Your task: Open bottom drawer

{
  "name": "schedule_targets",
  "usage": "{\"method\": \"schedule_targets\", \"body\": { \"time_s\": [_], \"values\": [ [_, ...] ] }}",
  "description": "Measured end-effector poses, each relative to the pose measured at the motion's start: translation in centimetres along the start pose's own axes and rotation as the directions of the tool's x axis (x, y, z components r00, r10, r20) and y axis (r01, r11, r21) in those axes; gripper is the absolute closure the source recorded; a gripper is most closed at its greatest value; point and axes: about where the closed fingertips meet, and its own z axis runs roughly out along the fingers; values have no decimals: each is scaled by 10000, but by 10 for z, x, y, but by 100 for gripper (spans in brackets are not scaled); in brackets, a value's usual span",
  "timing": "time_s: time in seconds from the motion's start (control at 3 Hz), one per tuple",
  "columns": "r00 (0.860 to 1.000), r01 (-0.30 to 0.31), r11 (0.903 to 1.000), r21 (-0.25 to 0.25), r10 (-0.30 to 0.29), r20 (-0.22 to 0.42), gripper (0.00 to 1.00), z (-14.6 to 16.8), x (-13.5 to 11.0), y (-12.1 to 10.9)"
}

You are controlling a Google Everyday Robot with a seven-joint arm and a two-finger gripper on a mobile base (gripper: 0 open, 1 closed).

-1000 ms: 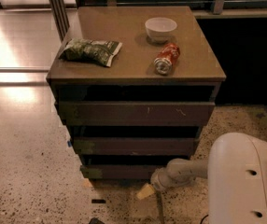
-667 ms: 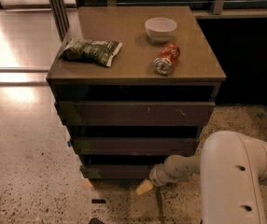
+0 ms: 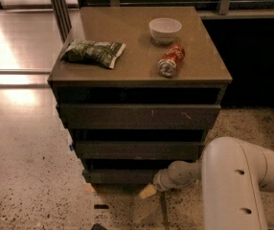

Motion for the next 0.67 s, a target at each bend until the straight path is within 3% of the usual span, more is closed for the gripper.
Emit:
{"method": "schedule_targets", "body": {
  "time_s": [0.67],
  "values": [
    [9995, -130, 9997, -213, 123, -299, 0, 12, 11, -1]
  ]
}}
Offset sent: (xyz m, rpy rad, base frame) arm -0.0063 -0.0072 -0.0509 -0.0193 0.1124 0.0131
